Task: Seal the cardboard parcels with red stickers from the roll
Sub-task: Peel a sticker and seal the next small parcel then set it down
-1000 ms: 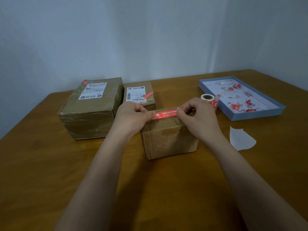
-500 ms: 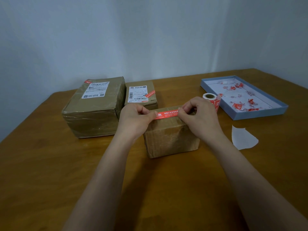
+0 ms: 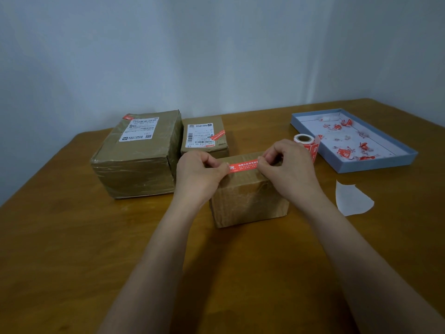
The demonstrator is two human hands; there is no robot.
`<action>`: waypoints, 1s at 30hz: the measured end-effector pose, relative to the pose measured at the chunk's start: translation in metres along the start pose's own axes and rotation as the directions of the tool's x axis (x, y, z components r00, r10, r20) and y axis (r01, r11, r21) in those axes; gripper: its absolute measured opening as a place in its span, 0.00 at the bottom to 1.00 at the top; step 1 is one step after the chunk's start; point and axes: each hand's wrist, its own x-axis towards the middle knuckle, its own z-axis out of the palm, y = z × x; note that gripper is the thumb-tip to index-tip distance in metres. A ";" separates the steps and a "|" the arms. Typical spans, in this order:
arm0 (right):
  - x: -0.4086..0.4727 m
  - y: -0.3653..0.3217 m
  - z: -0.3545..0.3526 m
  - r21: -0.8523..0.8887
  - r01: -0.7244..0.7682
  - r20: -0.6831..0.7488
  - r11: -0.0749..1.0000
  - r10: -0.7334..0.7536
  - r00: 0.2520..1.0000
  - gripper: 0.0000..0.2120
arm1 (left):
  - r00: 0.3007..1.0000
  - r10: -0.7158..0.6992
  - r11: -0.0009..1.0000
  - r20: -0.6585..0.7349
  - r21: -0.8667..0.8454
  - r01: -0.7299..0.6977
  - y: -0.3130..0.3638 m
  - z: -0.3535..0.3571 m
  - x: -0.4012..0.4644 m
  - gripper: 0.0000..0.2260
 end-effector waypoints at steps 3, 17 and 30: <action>0.000 -0.001 0.000 -0.005 -0.004 0.002 1.000 0.004 1.000 0.12 | 0.999 0.019 1.000 -0.044 0.019 -0.018 -0.001 0.002 0.001 0.06; 0.002 -0.002 -0.002 -0.051 -0.084 0.010 0.995 0.085 0.996 0.12 | 0.994 0.063 0.997 -0.085 0.048 -0.059 -0.001 0.006 -0.002 0.09; 0.005 0.008 -0.002 -0.022 -0.064 0.017 0.998 0.064 0.998 0.09 | 0.994 0.072 0.997 -0.087 0.010 -0.071 -0.007 0.001 -0.001 0.06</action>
